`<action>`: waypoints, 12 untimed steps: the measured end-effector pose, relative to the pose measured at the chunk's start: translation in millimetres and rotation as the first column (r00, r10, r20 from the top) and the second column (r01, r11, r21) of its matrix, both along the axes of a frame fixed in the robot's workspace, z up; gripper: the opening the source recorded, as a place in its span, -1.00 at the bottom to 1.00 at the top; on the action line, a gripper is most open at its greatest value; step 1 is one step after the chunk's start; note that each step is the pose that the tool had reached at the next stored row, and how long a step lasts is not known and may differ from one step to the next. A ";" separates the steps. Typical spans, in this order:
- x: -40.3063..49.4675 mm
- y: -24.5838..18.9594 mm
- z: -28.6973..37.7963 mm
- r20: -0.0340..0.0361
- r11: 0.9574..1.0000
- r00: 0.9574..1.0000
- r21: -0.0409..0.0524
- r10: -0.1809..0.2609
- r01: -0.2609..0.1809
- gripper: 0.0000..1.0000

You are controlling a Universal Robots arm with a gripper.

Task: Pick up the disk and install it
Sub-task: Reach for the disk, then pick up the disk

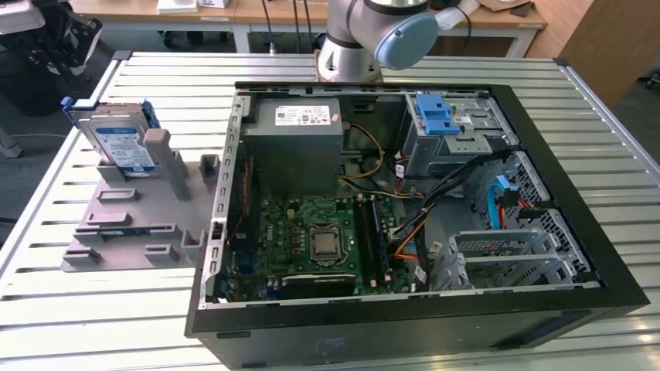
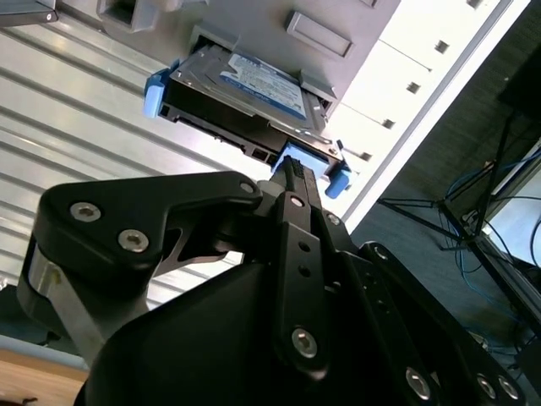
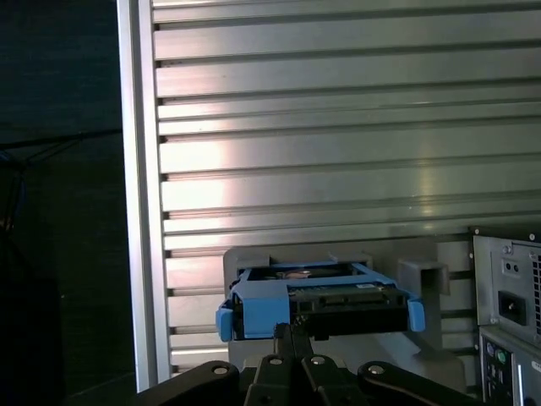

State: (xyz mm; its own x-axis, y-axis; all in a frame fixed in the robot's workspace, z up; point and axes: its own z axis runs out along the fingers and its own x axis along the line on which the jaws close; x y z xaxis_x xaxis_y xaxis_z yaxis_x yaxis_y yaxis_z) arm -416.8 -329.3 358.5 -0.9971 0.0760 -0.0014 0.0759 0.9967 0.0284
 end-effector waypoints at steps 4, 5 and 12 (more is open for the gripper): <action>-1.2 0.0 -0.1 0.000 1.000 1.000 0.000 0.000 0.000 -0.79; -1.2 0.0 -0.1 0.000 1.000 1.000 0.000 0.000 0.000 -0.79; -1.4 0.0 -0.1 0.000 1.000 1.000 0.000 0.001 -0.001 -0.79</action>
